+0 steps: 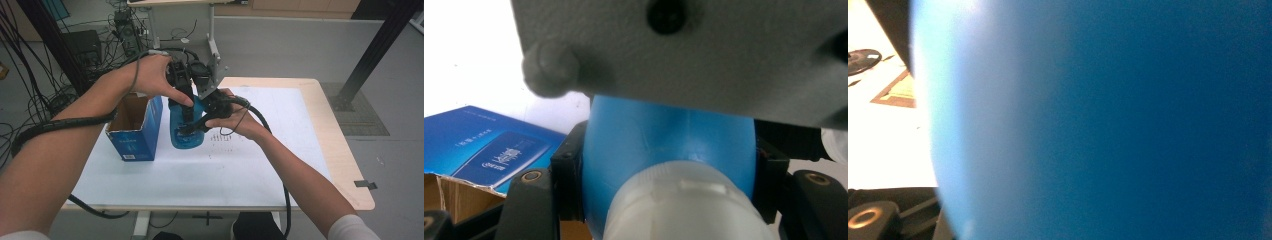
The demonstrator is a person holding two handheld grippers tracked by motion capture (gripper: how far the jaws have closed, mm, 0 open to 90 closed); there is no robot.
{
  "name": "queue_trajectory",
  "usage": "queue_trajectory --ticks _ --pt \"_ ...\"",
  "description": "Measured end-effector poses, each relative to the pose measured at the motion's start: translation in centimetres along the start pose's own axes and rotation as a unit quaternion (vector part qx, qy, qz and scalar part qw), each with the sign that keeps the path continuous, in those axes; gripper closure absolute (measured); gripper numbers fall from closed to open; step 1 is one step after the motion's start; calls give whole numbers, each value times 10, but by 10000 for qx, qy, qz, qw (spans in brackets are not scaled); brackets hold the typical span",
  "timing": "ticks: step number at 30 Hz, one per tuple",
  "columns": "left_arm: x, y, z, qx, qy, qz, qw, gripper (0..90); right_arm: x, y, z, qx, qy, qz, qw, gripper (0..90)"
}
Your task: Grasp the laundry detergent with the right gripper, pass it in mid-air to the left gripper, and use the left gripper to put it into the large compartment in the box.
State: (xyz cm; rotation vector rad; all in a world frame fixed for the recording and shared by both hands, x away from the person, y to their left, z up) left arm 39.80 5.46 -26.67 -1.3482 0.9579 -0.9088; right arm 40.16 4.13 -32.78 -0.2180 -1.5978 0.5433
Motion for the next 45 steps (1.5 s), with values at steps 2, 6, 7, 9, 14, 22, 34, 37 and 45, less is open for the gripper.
queue_trajectory --ticks 2,6,7,9,14,22,34,37,45 --pt "-1 0 0 0 42 88 10000 370 0 0 1 17 -2 1 10000 439" --pt "-2 2 -1 26 40 130 9999 372 -1 2 1 2 -50 51 10000 438" --pt "-2 3 -1 27 21 120 9999 372 -2 2 1 -1 -31 69 10000 438" --pt "-2 3 -1 36 31 137 9999 372 -2 2 1 -14 -50 79 10000 438" --pt "-2 1 -1 109 48 148 9998 371 -1 2 0 -25 -89 58 9999 438" --pt "-2 1 -1 142 77 160 9997 372 -1 2 0 -55 -103 46 9999 438" --pt "-1 0 0 170 138 168 9996 372 0 1 -1 -128 -99 32 9999 438" --pt "-2 0 0 154 147 235 9995 372 0 1 1 -112 -50 60 9999 438" --pt "-1 0 0 141 146 98 9997 372 1 1 1 -93 -25 16 10000 437"
Point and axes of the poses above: each handheld gripper's, and its own axes: y roughly forward along the jaws, x roughly out of its top, z roughly to its left, the point moved 10 cm from there along y, roughly forward along the jaws, and after that the axes turned 2 degrees about -y, right-handed, at the moved point
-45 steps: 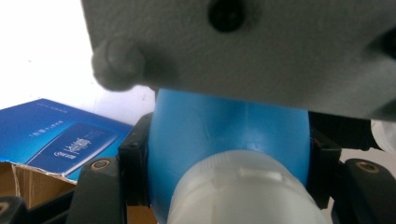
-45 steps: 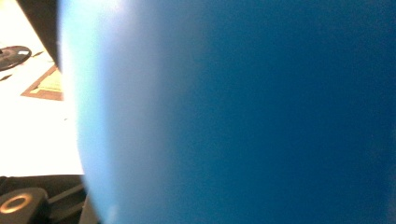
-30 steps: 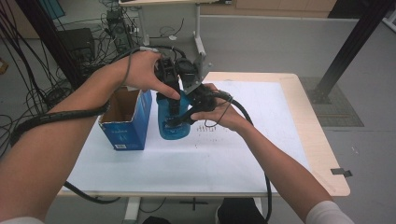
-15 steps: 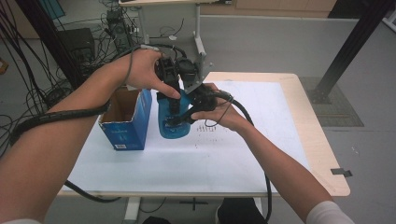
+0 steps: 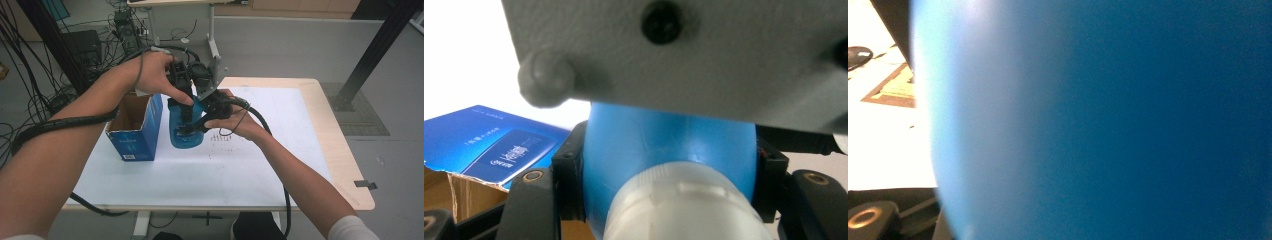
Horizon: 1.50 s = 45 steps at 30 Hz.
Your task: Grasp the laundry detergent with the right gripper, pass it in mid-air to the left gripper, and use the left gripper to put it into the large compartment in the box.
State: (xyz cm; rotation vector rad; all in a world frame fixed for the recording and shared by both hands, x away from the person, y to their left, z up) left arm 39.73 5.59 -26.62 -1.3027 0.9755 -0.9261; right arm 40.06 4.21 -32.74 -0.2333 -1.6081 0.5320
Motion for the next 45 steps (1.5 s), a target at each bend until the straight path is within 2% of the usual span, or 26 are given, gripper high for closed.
queue_trajectory --ticks 1,5,12,19,45 --pt "-1 -1 0 -2 8 57 10000 372 0 0 1 -3 10 1 10000 437" --pt "0 0 -1 19 -15 -8 10000 372 0 0 0 -24 1 -14 10000 437" --pt "1 0 -1 79 -10 30 10000 371 1 0 0 -58 4 -69 10000 437" --pt "-1 1 -2 25 -17 99 9999 373 -1 2 2 -25 23 -86 10000 435" --pt "1 4 -2 6 -7 38 10000 375 -4 1 1 -12 24 0 10000 428"
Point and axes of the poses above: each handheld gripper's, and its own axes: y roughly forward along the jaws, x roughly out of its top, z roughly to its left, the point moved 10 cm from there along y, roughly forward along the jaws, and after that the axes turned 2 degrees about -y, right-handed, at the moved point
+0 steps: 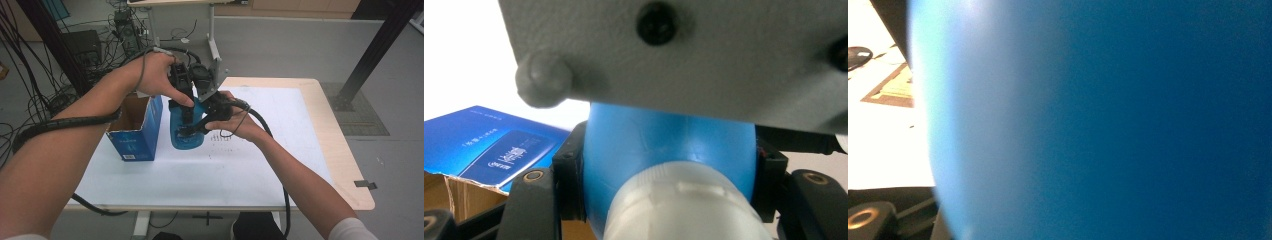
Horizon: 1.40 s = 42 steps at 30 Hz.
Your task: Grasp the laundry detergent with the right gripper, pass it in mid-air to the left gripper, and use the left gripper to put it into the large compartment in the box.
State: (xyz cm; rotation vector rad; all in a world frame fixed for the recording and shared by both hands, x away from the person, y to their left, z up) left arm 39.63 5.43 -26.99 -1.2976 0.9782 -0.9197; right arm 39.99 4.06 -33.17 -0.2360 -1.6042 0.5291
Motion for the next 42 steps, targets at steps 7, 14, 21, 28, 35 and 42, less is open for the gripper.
queue_trajectory --ticks 7,14,21,28,35,42 --pt "-1 0 -1 -7 -13 4 10000 375 1 1 1 31 1 -16 10000 427" --pt "0 -1 -1 -11 -6 8 10000 375 1 0 1 20 -23 -4 10000 426" --pt "-1 1 -1 -27 12 11 10000 376 -1 0 1 16 -26 59 10000 426" --pt "-1 0 -1 -25 0 12 10000 376 0 1 1 18 -40 31 10000 425" --pt "-2 3 -1 -43 -14 -3 10000 376 -2 2 2 57 -41 69 10000 425" --pt "-2 2 -2 -33 -6 11 10000 376 -1 2 2 48 -47 74 9999 425"
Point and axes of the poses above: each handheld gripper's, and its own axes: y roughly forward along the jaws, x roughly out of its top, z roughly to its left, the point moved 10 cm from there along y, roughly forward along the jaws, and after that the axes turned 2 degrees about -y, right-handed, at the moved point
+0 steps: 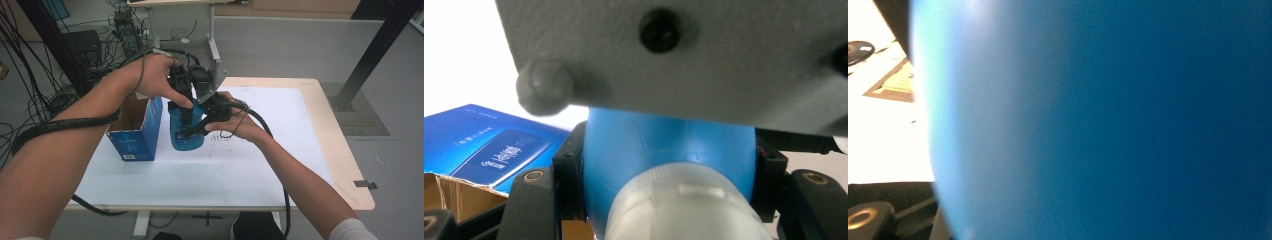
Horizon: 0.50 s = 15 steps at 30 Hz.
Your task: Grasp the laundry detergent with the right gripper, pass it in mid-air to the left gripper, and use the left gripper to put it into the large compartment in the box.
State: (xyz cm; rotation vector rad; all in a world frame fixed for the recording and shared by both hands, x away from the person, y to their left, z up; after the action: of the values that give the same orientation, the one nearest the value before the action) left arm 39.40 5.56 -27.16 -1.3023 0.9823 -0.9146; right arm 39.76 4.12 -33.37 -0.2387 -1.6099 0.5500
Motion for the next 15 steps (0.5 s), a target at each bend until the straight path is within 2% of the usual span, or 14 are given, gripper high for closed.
queue_trajectory --ticks 15 --pt "0 0 -1 17 13 -4 10000 376 0 -1 1 -11 -4 14 10000 424"
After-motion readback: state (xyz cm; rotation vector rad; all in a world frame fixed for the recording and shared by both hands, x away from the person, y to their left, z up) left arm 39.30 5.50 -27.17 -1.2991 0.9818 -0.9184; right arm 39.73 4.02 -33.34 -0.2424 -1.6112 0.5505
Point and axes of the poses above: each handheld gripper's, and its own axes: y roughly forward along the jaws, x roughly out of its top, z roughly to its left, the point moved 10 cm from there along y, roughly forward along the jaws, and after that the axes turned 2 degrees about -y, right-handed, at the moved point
